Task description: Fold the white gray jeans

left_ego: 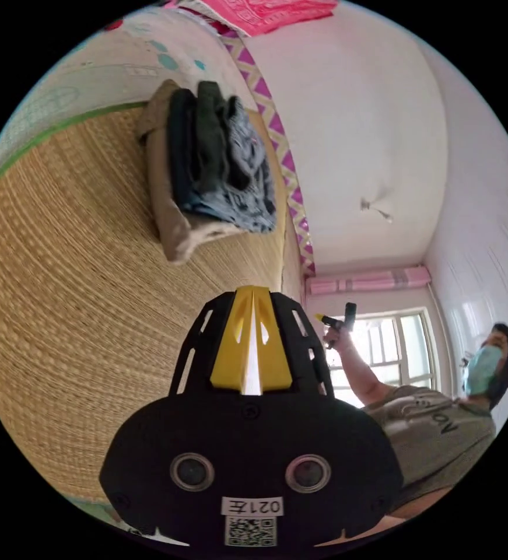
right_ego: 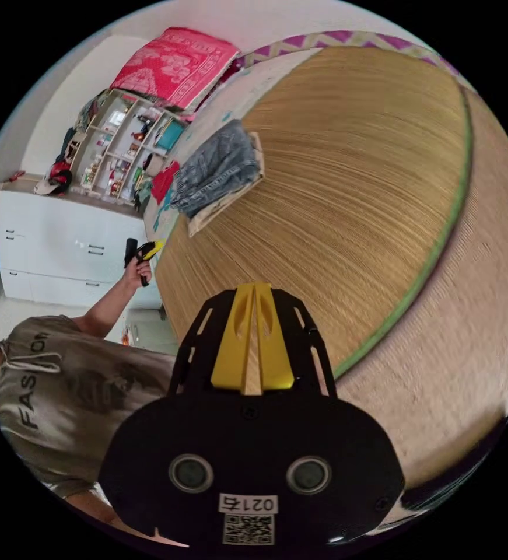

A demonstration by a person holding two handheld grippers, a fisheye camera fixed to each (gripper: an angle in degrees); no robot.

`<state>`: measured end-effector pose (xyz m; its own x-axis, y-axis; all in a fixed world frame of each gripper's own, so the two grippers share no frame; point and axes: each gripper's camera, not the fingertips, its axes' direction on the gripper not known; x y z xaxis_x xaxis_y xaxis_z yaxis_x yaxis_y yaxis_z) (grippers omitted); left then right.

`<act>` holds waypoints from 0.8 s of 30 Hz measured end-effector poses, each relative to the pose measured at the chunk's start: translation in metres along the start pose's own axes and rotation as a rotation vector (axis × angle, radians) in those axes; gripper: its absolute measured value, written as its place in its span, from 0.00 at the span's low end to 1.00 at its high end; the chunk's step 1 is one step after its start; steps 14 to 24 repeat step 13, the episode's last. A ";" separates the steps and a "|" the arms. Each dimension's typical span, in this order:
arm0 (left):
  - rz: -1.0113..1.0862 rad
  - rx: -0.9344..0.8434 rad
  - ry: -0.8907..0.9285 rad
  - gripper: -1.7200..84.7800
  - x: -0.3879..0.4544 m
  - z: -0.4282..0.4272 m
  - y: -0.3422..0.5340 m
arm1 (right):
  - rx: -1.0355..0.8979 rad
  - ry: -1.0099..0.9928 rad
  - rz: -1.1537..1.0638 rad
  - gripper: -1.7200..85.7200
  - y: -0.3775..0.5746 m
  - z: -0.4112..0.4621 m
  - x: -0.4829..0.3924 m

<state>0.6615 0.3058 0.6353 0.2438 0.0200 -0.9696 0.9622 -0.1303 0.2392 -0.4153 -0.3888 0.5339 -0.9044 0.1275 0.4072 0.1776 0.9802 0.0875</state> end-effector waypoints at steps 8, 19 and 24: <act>0.345 -0.211 0.142 0.01 0.142 0.098 0.075 | 0.420 0.280 0.358 0.01 0.291 -0.116 0.020; 0.290 -0.249 0.105 0.01 0.214 0.175 0.126 | 0.373 0.482 0.490 0.02 0.401 -0.145 0.035; 0.290 -0.249 0.105 0.01 0.214 0.175 0.126 | 0.373 0.482 0.490 0.02 0.401 -0.145 0.035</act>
